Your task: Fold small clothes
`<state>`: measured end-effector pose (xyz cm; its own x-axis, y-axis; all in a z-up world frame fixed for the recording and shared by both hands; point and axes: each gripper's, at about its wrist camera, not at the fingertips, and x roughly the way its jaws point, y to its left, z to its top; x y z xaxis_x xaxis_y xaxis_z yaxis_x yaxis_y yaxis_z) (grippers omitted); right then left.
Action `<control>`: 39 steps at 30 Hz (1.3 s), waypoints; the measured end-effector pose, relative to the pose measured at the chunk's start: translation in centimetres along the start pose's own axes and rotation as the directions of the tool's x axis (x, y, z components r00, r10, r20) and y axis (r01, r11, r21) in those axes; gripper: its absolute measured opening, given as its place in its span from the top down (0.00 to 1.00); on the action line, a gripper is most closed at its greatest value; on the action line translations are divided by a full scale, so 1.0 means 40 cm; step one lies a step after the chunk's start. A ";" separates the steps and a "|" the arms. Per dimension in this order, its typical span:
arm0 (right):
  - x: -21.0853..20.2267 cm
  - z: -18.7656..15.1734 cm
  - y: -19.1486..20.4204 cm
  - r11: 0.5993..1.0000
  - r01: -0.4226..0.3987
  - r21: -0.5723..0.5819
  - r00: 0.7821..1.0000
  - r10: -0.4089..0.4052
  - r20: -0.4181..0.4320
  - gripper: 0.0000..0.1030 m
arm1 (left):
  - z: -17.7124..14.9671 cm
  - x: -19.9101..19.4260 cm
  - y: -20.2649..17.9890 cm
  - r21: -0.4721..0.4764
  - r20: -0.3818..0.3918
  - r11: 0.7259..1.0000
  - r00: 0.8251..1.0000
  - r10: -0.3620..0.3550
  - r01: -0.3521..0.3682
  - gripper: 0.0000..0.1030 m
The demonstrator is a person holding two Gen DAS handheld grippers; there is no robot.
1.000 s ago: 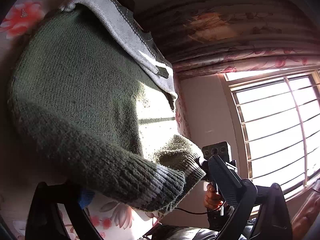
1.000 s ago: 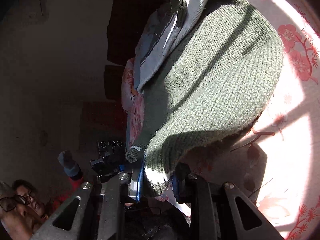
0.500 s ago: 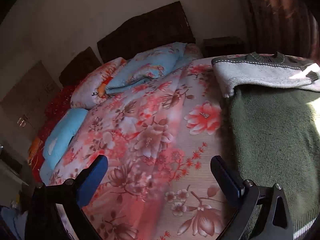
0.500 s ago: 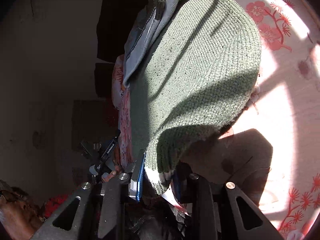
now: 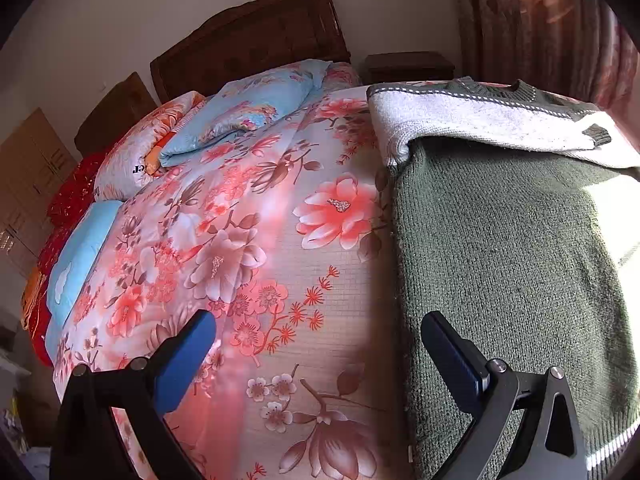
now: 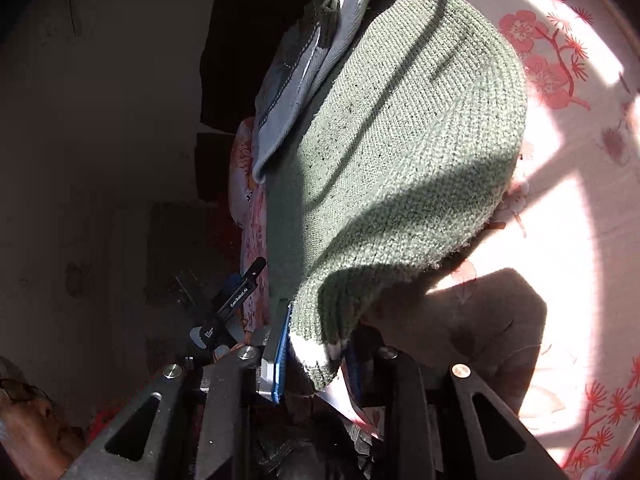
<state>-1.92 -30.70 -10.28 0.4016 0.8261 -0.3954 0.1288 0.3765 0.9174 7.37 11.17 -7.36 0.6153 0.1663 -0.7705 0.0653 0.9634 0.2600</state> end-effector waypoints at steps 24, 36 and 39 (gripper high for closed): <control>-0.025 0.006 0.009 1.000 -0.018 0.003 1.000 0.018 0.014 0.76 | -0.099 -0.046 0.136 -0.288 -0.099 0.873 0.894 -0.436 0.394 0.00; -0.037 0.015 0.047 0.998 -0.062 -0.026 0.996 0.064 0.059 0.76 | -0.068 -0.055 0.097 -0.266 -0.039 0.818 0.842 -0.538 0.511 0.00; -0.030 0.023 0.046 0.998 -0.062 -0.023 0.997 0.063 0.045 0.76 | -0.099 -0.038 0.101 -0.320 -0.075 0.703 0.722 -0.687 0.636 0.00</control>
<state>-1.32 -31.40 -8.05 0.4496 0.8283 -0.3345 0.0824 0.3344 0.9388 3.59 15.65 -7.43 0.3410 -0.5264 -0.7789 0.1856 0.8499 -0.4931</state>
